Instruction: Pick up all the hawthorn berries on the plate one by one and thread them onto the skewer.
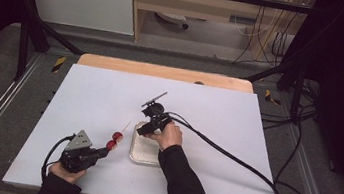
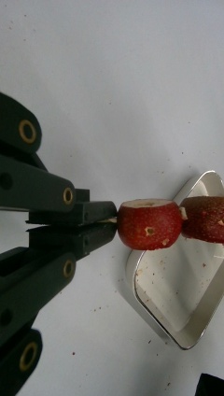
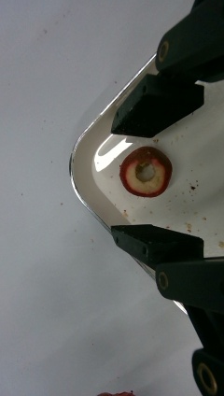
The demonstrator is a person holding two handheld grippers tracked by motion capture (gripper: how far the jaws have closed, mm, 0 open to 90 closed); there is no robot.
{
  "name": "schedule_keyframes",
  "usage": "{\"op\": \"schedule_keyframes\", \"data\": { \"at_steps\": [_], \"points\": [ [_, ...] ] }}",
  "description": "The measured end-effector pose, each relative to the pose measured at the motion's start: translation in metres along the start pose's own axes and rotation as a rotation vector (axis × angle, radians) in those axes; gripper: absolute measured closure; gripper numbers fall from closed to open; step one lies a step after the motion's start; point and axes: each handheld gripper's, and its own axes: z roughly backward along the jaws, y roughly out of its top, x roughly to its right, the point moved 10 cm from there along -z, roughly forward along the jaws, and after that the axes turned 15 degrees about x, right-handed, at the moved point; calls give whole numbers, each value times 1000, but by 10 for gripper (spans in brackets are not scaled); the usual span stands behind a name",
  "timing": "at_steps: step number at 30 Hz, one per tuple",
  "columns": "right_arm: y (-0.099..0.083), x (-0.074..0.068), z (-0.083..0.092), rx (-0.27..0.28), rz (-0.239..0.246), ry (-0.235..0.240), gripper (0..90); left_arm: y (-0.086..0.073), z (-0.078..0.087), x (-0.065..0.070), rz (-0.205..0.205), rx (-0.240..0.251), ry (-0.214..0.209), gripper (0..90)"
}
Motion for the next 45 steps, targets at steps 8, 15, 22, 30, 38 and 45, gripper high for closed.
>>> {"op": "schedule_keyframes", "data": {
  "at_steps": [8, 15, 22, 30, 38, 45],
  "points": [
    [-2, 4, -4, -11, -15, -9, 549, 0, 0, 0, 1, 1, -1, 882],
    [-5, 5, -6, -28, -21, -5, 596, 0, 0, 0, 0, 0, -1, 881],
    [-5, 5, -6, -34, -27, -6, 614, 0, 0, 0, -1, 1, -1, 882],
    [0, 3, -2, -5, -50, -3, 618, 0, 0, 0, -3, 3, 0, 882],
    [8, -4, 18, 40, -36, 9, 619, 1, 0, 3, -8, 8, -1, 882],
    [8, -10, 31, 54, -39, 21, 621, 2, -1, 5, -11, 12, -3, 882]
  ]
}}
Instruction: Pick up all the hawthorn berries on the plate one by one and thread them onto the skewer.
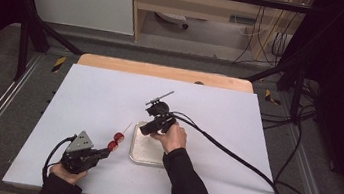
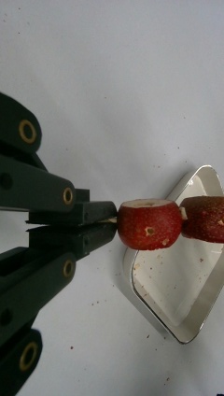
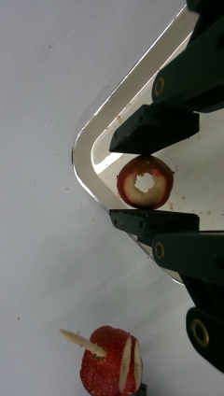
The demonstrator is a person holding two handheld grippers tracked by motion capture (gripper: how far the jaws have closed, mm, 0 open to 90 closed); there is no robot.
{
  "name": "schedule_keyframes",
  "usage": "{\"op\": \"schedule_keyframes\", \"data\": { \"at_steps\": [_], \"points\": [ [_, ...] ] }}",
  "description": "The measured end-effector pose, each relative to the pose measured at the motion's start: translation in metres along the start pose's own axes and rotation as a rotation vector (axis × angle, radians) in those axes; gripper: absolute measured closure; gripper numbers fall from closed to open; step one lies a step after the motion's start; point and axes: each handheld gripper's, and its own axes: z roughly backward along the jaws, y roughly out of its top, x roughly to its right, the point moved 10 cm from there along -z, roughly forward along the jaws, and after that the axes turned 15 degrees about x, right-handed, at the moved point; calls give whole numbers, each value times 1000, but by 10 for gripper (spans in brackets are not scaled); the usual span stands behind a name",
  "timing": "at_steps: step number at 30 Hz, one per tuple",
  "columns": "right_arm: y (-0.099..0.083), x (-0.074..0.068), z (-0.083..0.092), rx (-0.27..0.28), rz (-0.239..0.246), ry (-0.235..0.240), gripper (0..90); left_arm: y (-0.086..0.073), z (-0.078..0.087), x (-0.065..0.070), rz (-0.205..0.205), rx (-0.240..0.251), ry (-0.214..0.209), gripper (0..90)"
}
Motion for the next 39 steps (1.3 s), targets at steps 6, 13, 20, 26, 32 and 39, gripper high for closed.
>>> {"op": "schedule_keyframes", "data": {
  "at_steps": [6, 13, 20, 26, 32, 39],
  "points": [
    [0, -3, 10, 40, -8, 16, 622, 1, -1, 1, 5, 2, 3, 882],
    [-5, -1, 26, 128, -44, 51, 622, 2, -2, 5, 1, 8, 9, 882],
    [-6, -2, 46, 291, -108, 100, 622, 4, -6, 12, -3, 11, 12, 881],
    [-3, -1, 58, 439, -171, 127, 622, 5, -10, 19, 6, 19, 12, 881],
    [-1, 2, 64, 567, -246, 145, 623, 6, -12, 24, 17, 24, 22, 882],
    [6, 4, 65, 675, -302, 147, 623, 6, -14, 26, 28, 29, 34, 882]
  ]
}}
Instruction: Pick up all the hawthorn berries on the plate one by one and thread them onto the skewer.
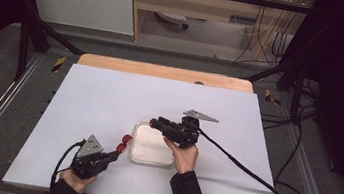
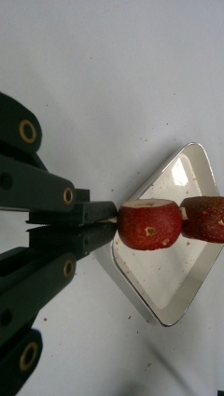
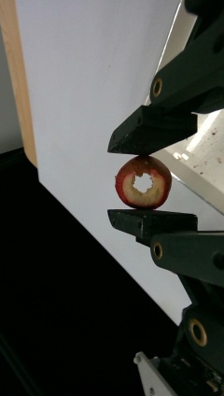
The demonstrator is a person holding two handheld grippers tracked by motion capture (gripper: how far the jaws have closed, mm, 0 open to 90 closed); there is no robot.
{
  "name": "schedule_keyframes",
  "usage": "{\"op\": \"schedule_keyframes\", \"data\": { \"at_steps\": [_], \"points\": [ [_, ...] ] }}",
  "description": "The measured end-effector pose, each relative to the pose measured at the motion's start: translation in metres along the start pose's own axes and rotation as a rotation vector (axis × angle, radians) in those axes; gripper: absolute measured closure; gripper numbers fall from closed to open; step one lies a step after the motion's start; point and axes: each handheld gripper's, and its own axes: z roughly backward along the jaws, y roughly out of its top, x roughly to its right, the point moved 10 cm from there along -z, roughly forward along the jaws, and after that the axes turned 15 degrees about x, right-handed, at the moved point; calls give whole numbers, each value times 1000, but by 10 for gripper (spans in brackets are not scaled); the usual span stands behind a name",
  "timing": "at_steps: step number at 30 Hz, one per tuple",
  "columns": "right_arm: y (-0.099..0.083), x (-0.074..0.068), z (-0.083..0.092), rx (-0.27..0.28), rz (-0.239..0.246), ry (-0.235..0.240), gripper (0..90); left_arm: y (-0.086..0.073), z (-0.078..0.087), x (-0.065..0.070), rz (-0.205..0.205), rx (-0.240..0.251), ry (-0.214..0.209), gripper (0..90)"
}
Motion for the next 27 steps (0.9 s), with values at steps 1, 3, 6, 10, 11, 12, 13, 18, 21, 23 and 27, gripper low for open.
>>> {"op": "schedule_keyframes", "data": {
  "at_steps": [1, 3, 6, 10, 11, 12, 13, 18, 21, 23, 27],
  "points": [
    [1, 0, -1, 12, -2, 3, 623, 0, 0, 0, 2, 2, 1, 882],
    [2, -1, -2, 32, -16, 6, 623, 1, 0, 2, 7, 6, 2, 882],
    [5, -2, -3, 66, -30, 12, 623, 1, -1, 3, 17, 7, 2, 882],
    [11, -3, -4, 107, -35, 13, 624, 2, -4, 7, 35, 12, 5, 881],
    [12, -3, -4, 117, -38, 13, 624, 3, -4, 7, 38, 14, 9, 882],
    [13, -3, -5, 127, -42, 12, 624, 5, -5, 8, 45, 17, 9, 882],
    [15, -3, -5, 140, -39, 11, 624, 6, -6, 9, 53, 21, 9, 882],
    [20, -4, -7, 201, -56, 12, 624, 12, -10, 14, 62, 31, 15, 881],
    [25, -3, -7, 239, -50, 4, 625, 15, -14, 16, 72, 35, 20, 881],
    [28, -3, -7, 261, -44, 0, 625, 16, -15, 17, 77, 34, 20, 881],
    [31, -3, -7, 288, -54, 1, 625, 21, -20, 20, 91, 46, 15, 881]
  ]
}}
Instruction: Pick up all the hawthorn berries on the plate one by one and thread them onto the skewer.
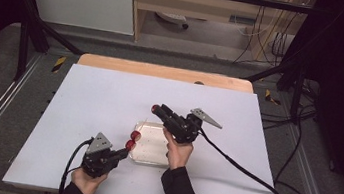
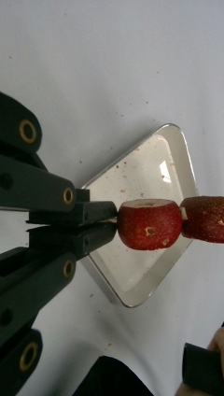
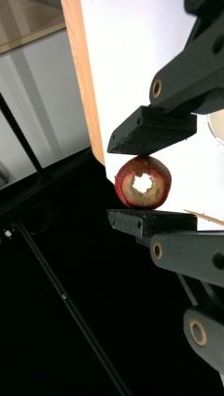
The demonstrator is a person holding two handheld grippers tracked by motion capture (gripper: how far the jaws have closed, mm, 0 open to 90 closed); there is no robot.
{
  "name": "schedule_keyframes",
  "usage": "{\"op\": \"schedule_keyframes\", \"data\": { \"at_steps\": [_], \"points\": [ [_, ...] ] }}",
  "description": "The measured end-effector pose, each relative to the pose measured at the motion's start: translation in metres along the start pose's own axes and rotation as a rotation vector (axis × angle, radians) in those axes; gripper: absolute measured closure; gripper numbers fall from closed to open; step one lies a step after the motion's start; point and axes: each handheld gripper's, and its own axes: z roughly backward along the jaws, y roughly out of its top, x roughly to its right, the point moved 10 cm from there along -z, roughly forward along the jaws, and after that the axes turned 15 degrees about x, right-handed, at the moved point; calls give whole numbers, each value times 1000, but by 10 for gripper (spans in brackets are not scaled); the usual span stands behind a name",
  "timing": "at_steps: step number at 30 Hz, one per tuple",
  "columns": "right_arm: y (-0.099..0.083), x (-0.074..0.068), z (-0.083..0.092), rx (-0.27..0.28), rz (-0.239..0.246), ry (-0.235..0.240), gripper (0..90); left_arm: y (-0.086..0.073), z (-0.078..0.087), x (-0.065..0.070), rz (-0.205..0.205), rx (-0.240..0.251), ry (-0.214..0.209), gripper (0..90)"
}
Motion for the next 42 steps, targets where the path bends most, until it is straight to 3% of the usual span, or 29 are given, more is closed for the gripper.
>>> {"op": "schedule_keyframes", "data": {
  "at_steps": [18, 30, 42],
  "points": [
    [8, 0, -3, 71, -12, 6, 626, 14, -17, 12, 42, 25, -1, 881],
    [5, -2, -3, 69, -19, 19, 626, 14, -20, 12, 47, 26, -2, 881],
    [-4, -4, -1, 48, -4, 29, 627, 21, -23, 14, 95, 61, 6, 883]
  ]
}}
